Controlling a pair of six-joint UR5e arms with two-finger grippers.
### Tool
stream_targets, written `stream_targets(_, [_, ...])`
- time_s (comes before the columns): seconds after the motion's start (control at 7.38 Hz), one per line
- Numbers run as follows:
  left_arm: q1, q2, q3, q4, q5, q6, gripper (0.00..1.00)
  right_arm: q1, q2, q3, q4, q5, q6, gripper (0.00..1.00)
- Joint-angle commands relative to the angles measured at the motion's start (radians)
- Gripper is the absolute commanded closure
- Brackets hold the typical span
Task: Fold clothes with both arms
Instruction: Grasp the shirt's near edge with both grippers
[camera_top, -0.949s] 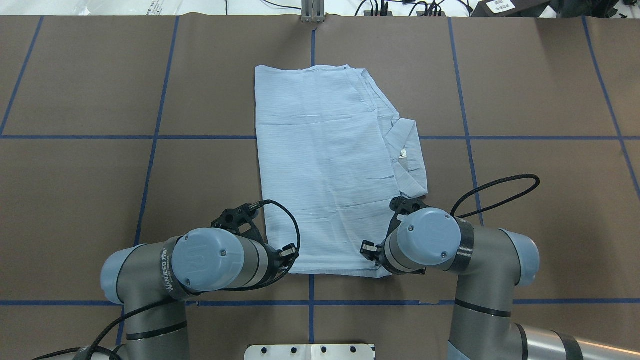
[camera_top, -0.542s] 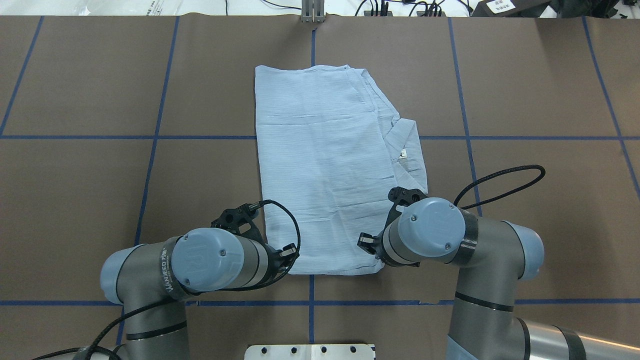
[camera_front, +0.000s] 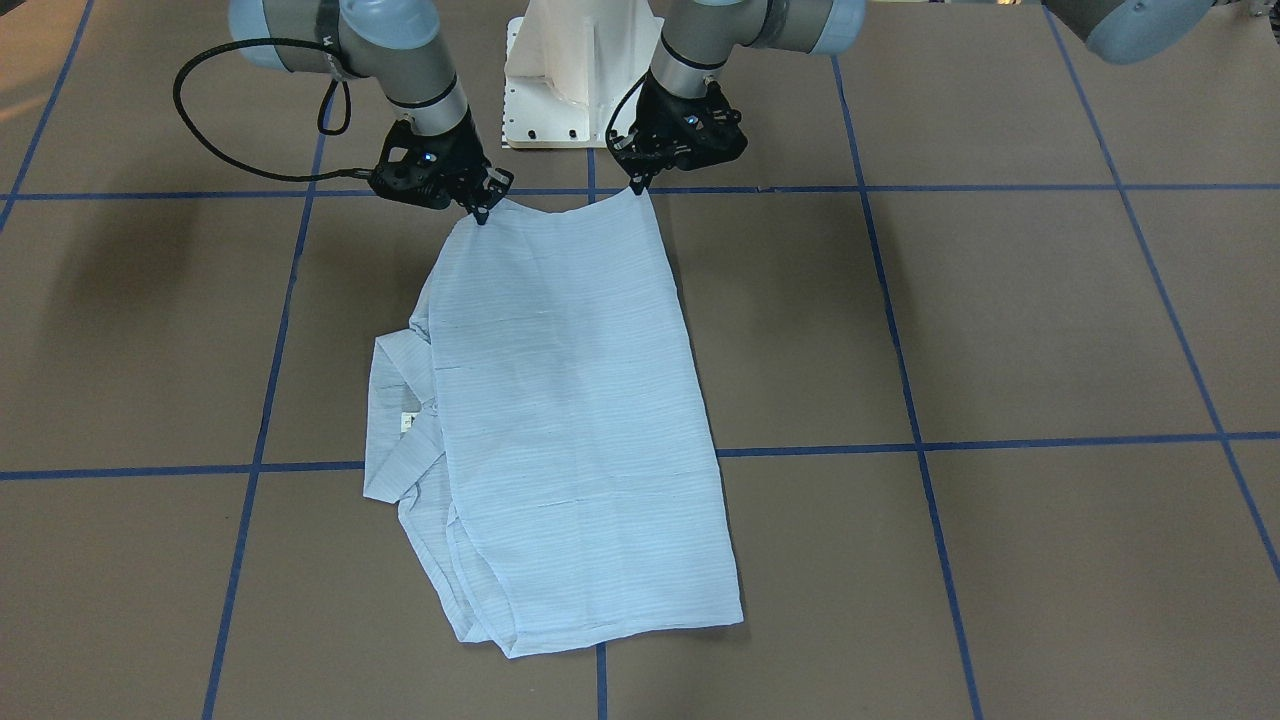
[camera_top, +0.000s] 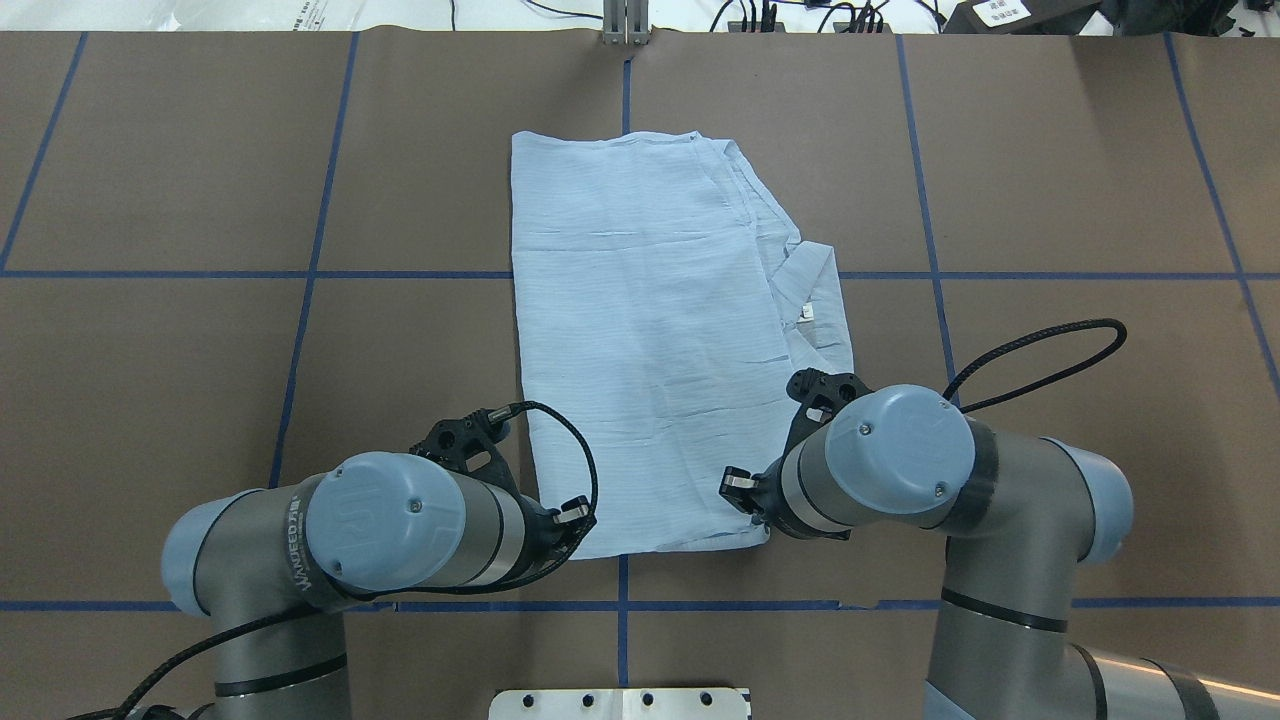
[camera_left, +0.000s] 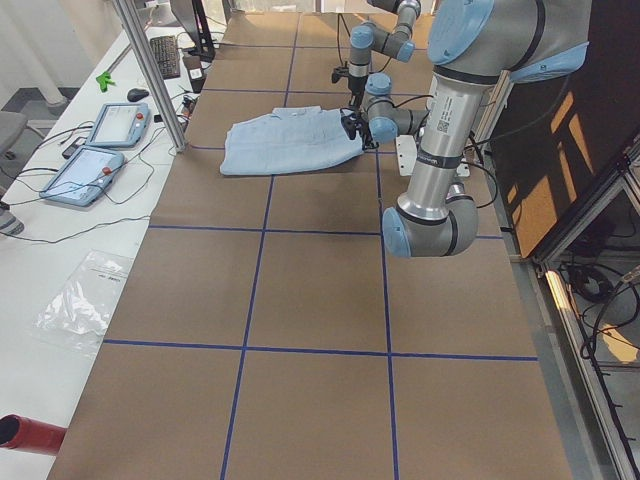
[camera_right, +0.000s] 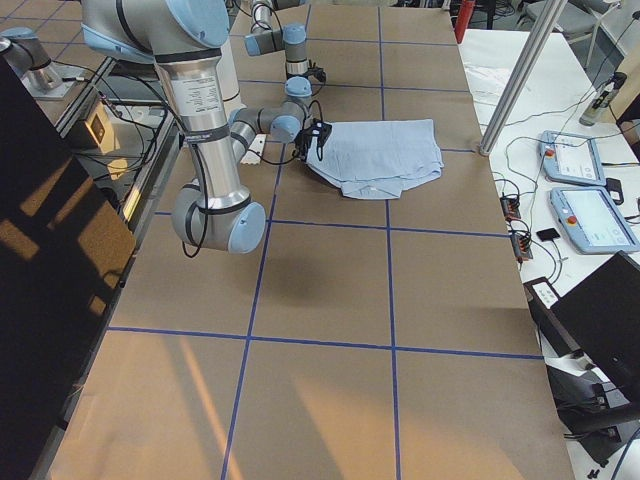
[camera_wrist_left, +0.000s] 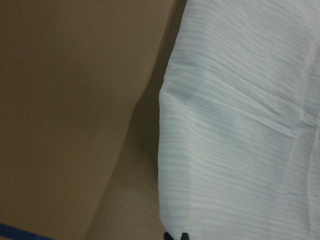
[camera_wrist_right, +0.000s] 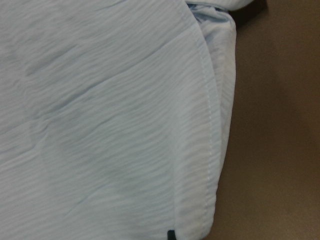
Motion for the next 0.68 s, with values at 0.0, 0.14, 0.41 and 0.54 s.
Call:
stream_targets(0.0, [0.021, -0.006, -0.070, 0.070, -0.047, -0.001, 1.00, -0.009, -0.017, 0.123, -0.072, 0.129, 0.000, 1.00])
stream_targets(0.14, [0.055, -0.004, -0.113, 0.099, -0.057, -0.001, 1.00, -0.017, -0.017, 0.146, -0.097, 0.211, 0.000, 1.00])
stream_targets(0.41, [0.115, -0.004, -0.255, 0.237, -0.061, -0.001, 1.00, -0.015, -0.019, 0.166, -0.097, 0.344, 0.002, 1.00])
stream_targets(0.54, [0.121, -0.007, -0.312, 0.280, -0.067, -0.001, 1.00, -0.017, -0.016, 0.176, -0.097, 0.346, 0.002, 1.00])
